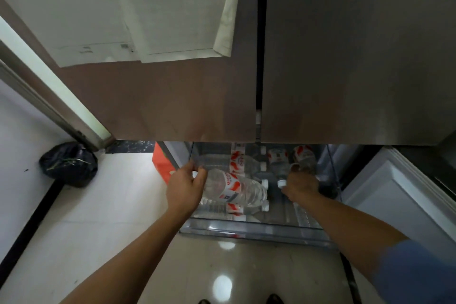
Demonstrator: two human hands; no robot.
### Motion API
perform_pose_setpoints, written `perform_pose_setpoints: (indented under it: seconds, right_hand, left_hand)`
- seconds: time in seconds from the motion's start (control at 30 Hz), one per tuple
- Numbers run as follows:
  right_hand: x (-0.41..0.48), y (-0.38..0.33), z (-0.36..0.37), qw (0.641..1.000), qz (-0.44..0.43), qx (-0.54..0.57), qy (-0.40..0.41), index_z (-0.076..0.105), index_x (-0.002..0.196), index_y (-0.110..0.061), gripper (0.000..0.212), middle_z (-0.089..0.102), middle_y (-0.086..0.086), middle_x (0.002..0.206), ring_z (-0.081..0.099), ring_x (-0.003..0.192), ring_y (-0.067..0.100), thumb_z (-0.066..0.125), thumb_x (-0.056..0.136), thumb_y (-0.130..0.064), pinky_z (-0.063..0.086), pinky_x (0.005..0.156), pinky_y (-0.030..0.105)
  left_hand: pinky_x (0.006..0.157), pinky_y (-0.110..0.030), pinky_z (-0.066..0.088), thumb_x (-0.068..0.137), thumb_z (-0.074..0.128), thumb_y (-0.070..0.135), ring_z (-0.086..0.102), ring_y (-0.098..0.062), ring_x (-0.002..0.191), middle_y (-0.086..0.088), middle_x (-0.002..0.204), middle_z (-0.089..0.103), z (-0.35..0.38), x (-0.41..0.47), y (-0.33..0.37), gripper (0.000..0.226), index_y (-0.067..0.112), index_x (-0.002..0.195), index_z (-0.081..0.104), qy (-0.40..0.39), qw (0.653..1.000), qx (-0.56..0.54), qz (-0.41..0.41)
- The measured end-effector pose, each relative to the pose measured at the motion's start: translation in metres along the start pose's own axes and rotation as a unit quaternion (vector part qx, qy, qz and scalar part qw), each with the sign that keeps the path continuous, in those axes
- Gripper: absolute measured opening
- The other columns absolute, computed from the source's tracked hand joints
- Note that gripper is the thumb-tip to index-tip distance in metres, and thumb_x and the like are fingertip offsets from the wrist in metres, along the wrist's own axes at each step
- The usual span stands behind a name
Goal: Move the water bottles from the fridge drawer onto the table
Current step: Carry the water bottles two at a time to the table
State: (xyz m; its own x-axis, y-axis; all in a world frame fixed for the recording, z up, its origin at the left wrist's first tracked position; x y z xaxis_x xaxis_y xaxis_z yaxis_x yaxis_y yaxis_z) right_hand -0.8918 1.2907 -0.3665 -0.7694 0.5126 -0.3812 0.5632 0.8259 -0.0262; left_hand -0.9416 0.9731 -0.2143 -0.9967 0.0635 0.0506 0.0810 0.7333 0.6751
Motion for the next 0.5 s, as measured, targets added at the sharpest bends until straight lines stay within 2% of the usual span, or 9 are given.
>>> perform_pose_setpoints:
  seconds: [0.1,0.2,0.27,0.33,0.4,0.5]
  right_hand:
    - [0.0,0.002,0.001,0.999,-0.003,-0.011,0.03,0.04,0.134,-0.008,0.063,0.056,0.018,0.125,0.057,0.11,0.034,0.063,0.08,-0.031,0.052,0.087,0.043]
    - [-0.008,0.004,-0.008,0.999,-0.005,0.025,0.029,0.036,0.133,-0.013,0.074,0.059,0.012,0.12,0.06,0.105,0.03,0.068,0.075,-0.046,0.052,0.083,0.039]
    - [-0.015,0.005,-0.021,0.999,-0.007,0.034,0.029,0.04,0.127,-0.015,0.078,0.06,0.009,0.116,0.06,0.102,0.027,0.07,0.07,-0.059,0.051,0.078,0.035]
    - [-0.022,0.003,-0.034,0.998,-0.019,0.058,0.026,0.05,0.107,-0.02,0.062,0.063,0.005,0.108,0.059,0.092,0.023,0.07,0.068,-0.063,0.048,0.072,0.03]
    - [-0.035,0.002,-0.047,0.993,-0.028,0.105,0.034,0.051,0.088,-0.023,0.048,0.065,0.002,0.099,0.057,0.081,0.02,0.071,0.067,-0.062,0.047,0.069,0.028]
    - [-0.057,0.002,-0.072,0.98,-0.034,0.166,0.104,0.062,0.089,-0.02,0.043,0.067,0.003,0.097,0.062,0.089,0.025,0.066,0.073,-0.06,0.046,0.07,0.028]
  left_hand:
    - [0.063,-0.032,0.054,0.094,0.052,0.026,0.061,-0.017,0.067,-0.002,0.083,0.065,0.001,-0.005,-0.003,0.014,0.018,0.086,0.06,-0.01,1.0,0.003,0.003]
    - [0.055,-0.018,0.046,0.095,0.051,0.027,0.059,-0.014,0.066,0.002,0.084,0.062,0.003,-0.007,-0.001,0.013,0.019,0.087,0.057,-0.019,1.0,0.018,0.015]
    - [0.059,-0.022,0.05,0.095,0.052,0.029,0.061,-0.015,0.066,0.002,0.085,0.063,0.004,-0.005,0.006,0.012,0.021,0.087,0.056,-0.023,0.999,0.026,0.035]
    - [0.066,-0.032,0.057,0.095,0.052,0.031,0.062,-0.016,0.065,-0.002,0.084,0.067,0.007,-0.002,0.014,0.014,0.02,0.088,0.058,-0.034,0.997,0.036,0.064]
    - [0.067,-0.037,0.058,0.095,0.051,0.033,0.063,-0.016,0.063,-0.002,0.081,0.068,0.01,0.003,0.024,0.02,0.016,0.089,0.061,-0.051,0.993,0.045,0.097]
    - [0.059,-0.037,0.054,0.089,0.041,0.048,0.06,-0.017,0.058,-0.001,0.068,0.065,0.013,0.005,0.043,0.036,0.018,0.085,0.061,-0.065,0.98,0.079,0.174]
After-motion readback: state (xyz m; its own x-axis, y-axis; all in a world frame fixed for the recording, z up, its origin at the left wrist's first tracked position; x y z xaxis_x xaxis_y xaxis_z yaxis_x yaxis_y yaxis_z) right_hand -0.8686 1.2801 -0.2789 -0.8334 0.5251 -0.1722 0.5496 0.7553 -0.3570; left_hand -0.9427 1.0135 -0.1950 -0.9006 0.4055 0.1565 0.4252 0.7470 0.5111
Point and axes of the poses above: each hand's wrist, its own x-axis towards the middle knuckle, its own z-axis out of the palm, y = z × x, the point moved 8 cm from there along x, towards the middle knuckle
